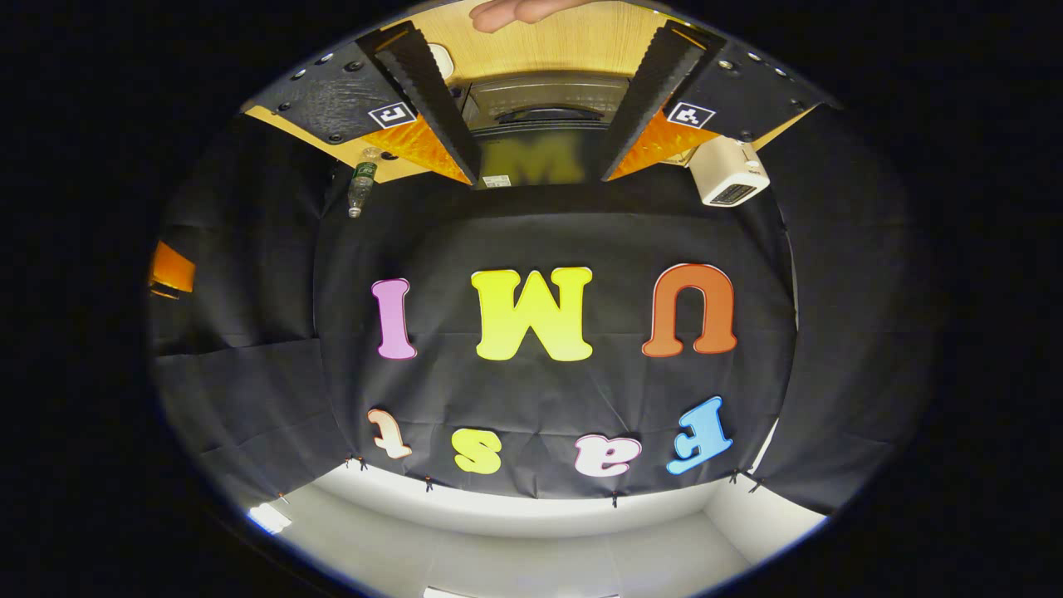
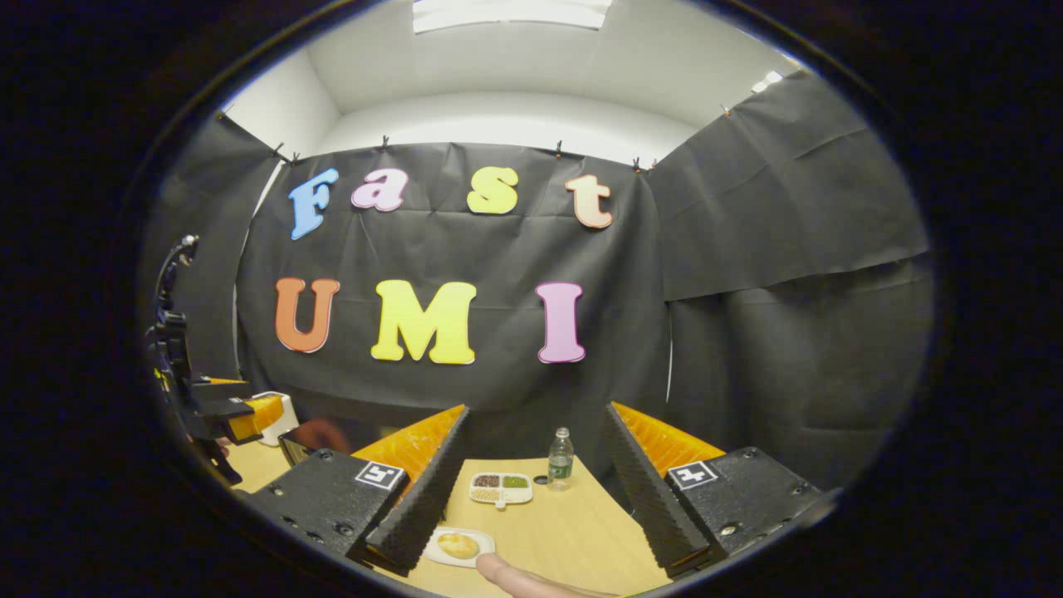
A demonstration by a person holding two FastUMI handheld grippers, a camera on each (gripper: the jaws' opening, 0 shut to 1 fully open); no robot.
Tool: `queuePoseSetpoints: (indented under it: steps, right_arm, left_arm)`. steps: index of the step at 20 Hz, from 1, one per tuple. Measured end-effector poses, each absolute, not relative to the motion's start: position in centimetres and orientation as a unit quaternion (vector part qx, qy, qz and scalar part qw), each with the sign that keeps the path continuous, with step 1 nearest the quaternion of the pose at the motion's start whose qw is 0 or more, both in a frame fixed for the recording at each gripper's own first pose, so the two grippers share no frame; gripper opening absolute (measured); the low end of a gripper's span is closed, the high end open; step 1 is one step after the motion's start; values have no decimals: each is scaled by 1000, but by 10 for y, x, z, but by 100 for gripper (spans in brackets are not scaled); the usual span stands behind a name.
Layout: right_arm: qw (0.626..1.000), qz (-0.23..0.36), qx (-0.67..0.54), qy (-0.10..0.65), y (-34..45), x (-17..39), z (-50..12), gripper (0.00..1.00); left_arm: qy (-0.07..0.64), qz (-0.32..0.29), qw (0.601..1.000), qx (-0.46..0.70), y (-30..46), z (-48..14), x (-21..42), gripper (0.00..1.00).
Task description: Open the electric oven with the left hand, put the food in, and close the electric oven.
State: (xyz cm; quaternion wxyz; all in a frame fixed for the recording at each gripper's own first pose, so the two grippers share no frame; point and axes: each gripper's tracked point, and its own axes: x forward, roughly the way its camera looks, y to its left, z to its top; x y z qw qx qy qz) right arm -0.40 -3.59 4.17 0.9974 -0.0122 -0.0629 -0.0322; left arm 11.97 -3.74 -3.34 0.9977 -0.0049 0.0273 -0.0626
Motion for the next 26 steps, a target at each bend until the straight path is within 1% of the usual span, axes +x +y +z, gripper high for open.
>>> queuePoseSetpoints:
  steps: [6,7,8,9,10,11,13,16,17,18,19,20,22,23,25,26]
  right_arm:
    - [999,-12,1,-52,-32,-10,35,96]
    - [998,-11,1,-54,-33,-11,34,100]
    - [998,-8,2,-58,-33,-14,35,97]
    - [998,-6,4,-60,-32,-15,36,97]
    - [998,0,6,-58,-30,-16,34,100]
    - [998,7,9,-56,-27,-19,31,97]
    - [999,15,16,-48,-28,-20,25,97]
    - [999,9,16,-41,-33,-17,23,96]
    - [999,7,16,-41,-34,-18,23,100]
    - [999,6,17,-42,-35,-17,24,96]
    - [999,6,18,-41,-35,-18,22,100]
    - [999,6,19,-38,-36,-17,20,96]
    - [999,6,21,-30,-38,-17,15,96]
    - [999,7,22,-28,-39,-17,13,100]
    - [999,5,21,-25,-41,-16,12,100]
    - [999,3,21,-26,-42,-16,13,96]
  left_arm:
    - [88,-43,995,4,-32,-90,183,94]
    - [92,-38,995,11,-30,-98,191,94]
    - [94,-34,995,18,-28,-105,200,94]
    - [108,-34,993,19,-28,-118,207,94]
    - [121,-39,992,15,-32,-129,212,94]
    - [131,-43,990,9,-33,-139,216,94]
    - [147,-47,988,1,-36,-154,219,94]
    - [161,-57,985,-8,-41,-170,221,95]
    - [166,-67,984,-12,-44,-176,221,94]
    - [172,-67,983,-11,-45,-181,222,94]
    - [172,-64,983,-3,-44,-183,221,95]
    - [167,-63,984,7,-43,-181,222,96]
    - [174,-56,983,16,-43,-185,220,97]
    - [175,-56,983,17,-44,-184,219,98]
    - [185,-61,981,6,-46,-187,212,97]
    - [184,-64,981,3,-45,-185,209,97]
